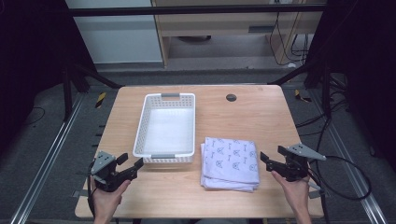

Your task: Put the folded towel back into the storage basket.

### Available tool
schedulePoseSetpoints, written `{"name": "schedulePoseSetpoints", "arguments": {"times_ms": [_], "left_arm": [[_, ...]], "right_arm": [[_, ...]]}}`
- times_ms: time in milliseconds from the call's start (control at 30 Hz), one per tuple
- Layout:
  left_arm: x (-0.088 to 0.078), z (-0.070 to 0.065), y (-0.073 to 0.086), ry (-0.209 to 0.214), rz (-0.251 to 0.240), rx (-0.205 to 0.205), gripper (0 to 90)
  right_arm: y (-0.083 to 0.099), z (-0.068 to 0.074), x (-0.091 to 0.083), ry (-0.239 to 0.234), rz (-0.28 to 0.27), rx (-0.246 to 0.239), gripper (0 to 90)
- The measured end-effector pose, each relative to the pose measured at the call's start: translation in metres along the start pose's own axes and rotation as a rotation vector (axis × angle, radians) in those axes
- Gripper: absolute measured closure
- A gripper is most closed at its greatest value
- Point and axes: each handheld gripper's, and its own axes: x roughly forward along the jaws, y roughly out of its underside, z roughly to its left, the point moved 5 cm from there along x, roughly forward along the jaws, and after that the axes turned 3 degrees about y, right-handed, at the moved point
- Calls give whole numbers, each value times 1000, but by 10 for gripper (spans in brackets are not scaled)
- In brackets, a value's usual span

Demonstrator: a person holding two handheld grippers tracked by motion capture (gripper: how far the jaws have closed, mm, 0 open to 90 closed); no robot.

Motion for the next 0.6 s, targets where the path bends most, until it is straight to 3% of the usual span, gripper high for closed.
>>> {"name": "schedulePoseSetpoints", "arguments": {"times_ms": [233, 600], "left_arm": [[6, -12, -5, 21, 5, 28, 317], [13, -26, -17, 47, -5, 32, 332]], "right_arm": [[-10, 4, -1, -21, -12, 2, 226], [-28, 4, -4, -20, -37, -3, 237]]}}
